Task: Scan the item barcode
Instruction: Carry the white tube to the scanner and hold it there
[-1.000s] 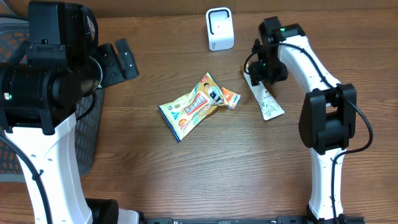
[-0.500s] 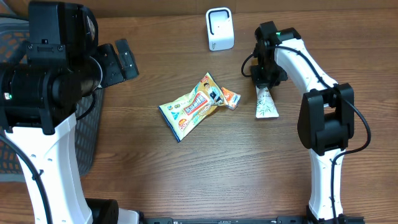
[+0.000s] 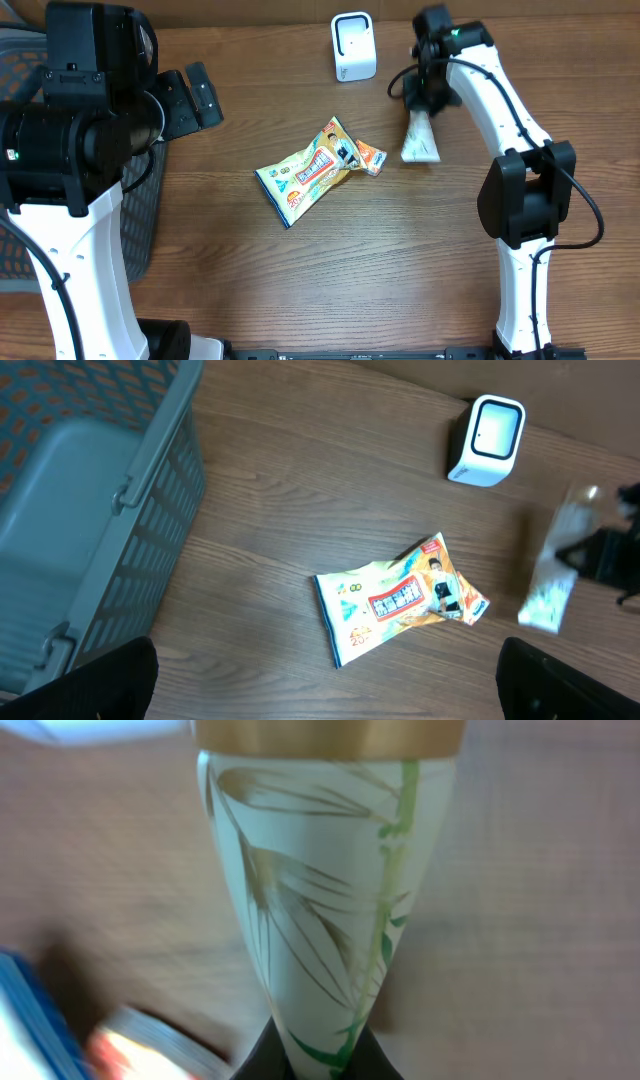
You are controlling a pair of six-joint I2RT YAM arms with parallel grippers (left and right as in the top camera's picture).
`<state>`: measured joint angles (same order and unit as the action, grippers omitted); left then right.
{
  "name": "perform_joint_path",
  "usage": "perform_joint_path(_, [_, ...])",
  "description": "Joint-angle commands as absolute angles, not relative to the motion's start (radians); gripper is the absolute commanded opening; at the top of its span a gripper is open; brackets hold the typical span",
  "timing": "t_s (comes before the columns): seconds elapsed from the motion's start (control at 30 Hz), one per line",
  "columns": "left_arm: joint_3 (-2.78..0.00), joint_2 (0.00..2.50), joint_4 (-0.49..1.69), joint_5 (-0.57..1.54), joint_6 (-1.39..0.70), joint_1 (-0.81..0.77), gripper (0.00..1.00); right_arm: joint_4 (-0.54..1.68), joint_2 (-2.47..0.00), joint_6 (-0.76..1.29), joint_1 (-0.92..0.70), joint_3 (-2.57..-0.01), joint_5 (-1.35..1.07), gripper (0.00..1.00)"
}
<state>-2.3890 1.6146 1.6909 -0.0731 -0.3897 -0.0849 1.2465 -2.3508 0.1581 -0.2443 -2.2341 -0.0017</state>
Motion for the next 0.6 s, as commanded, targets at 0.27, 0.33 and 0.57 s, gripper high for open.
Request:
perform_joint_path(0.27, [-2.391, 1.616, 1.689, -0.086, -0.381, -0.084, 1.0, 0.828, -2.336, 0.424, -0.314, -2.265, -0.054, 0.04])
perform_joint_path(0.33, [-2.391, 1.616, 1.689, -0.086, -0.381, -0.084, 1.0, 0.738, -2.336, 0.442, -0.329, -2.265, -0.054, 0.04])
perform_joint_path(0.57, [-2.391, 1.616, 1.689, -0.086, -0.381, -0.084, 1.0, 0.504, -2.336, 0.529, -0.353, -2.265, 0.062, 0.04])
